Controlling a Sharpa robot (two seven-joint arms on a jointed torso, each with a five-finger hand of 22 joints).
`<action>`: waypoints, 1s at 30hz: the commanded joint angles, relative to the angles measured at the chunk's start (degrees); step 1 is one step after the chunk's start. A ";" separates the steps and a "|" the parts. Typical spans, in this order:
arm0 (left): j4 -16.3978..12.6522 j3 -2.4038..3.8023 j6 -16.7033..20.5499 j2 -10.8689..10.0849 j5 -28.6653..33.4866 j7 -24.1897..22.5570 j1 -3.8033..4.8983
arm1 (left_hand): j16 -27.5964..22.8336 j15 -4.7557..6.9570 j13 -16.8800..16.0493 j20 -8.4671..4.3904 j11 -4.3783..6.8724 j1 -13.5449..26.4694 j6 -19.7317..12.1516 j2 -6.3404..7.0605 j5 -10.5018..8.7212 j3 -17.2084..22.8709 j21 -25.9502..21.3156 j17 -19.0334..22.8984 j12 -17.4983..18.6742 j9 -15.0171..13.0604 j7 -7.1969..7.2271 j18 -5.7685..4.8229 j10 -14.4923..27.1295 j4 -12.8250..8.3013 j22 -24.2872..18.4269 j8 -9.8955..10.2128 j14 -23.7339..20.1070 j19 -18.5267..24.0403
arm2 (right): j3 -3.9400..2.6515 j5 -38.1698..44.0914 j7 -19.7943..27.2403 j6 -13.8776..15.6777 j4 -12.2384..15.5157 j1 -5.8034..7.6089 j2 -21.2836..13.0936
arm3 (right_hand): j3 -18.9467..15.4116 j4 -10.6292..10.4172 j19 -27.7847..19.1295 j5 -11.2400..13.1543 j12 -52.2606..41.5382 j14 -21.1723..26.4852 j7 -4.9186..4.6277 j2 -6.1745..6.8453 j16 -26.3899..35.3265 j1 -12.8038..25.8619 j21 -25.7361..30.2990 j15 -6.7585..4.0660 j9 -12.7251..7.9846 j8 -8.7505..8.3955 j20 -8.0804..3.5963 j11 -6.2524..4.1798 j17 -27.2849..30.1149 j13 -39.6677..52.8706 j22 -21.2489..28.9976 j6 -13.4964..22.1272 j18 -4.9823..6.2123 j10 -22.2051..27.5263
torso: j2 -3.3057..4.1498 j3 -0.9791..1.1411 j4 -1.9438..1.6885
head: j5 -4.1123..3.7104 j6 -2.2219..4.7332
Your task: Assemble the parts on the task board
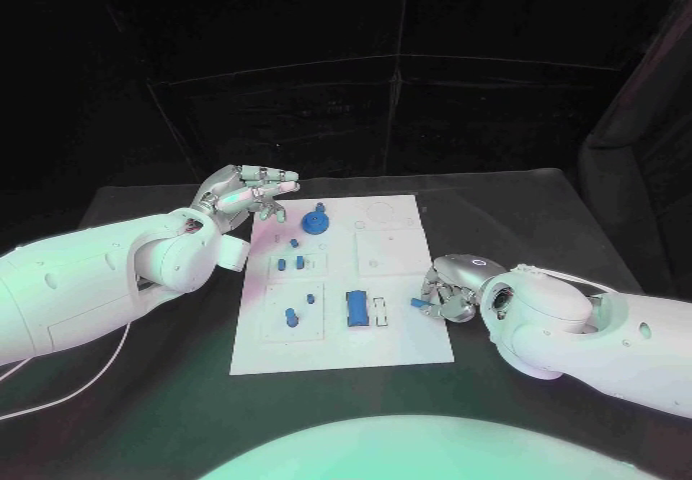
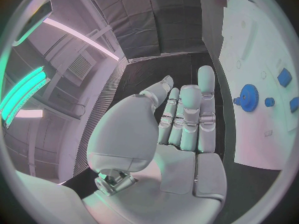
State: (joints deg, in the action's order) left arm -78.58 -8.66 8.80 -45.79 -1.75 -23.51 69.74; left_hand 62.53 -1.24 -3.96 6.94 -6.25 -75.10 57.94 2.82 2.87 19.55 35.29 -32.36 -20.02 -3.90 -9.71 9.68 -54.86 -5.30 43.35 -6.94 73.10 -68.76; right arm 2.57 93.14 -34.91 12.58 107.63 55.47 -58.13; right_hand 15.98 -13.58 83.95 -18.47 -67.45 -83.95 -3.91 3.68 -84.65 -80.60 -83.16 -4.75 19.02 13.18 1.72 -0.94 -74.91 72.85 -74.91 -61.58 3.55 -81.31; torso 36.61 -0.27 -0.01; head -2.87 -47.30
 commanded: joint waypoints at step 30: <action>-0.14 0.04 -1.36 0.17 0.13 0.11 0.05 | 0.09 -0.01 0.08 0.01 -0.06 -0.05 -0.39 -0.37 0.18 0.03 -0.42 0.15 -0.37 0.01 0.00 0.79 0.58 -0.33 -0.11 -0.29 -0.45 -0.18 | 0.07 -13.11 -2.37 8.76 -0.37 -0.04 6.19 | 1.02 -1.24 1.50 -10.90 -2.54 -4.48 1.26 5.74 -0.80 13.89 -0.61 -0.54 5.12 -0.13 -0.65 -0.77 -7.24 2.87 -3.40 -4.09 -1.03 -2.59 | 0.07 -0.03 -0.01 | 1.30 -0.38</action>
State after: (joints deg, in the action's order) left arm -78.61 -8.66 8.17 -45.67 -1.75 -23.25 69.71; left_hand 62.53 -1.24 -3.97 6.93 -6.45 -75.10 57.94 2.82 2.87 19.55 35.07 -32.26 -20.01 -3.90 -9.71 9.68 -54.66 -5.30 43.31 -6.94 73.10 -68.76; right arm 2.66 82.67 -36.27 20.18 107.35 55.36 -52.11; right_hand 17.45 -14.84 84.03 -28.87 -69.60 -84.06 -2.64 9.41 -85.13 -67.02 -83.42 -4.86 24.16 13.15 1.39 -1.61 -74.91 74.95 -74.91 -65.46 3.55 -83.47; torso 36.66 -0.35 -0.07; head -1.71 -47.69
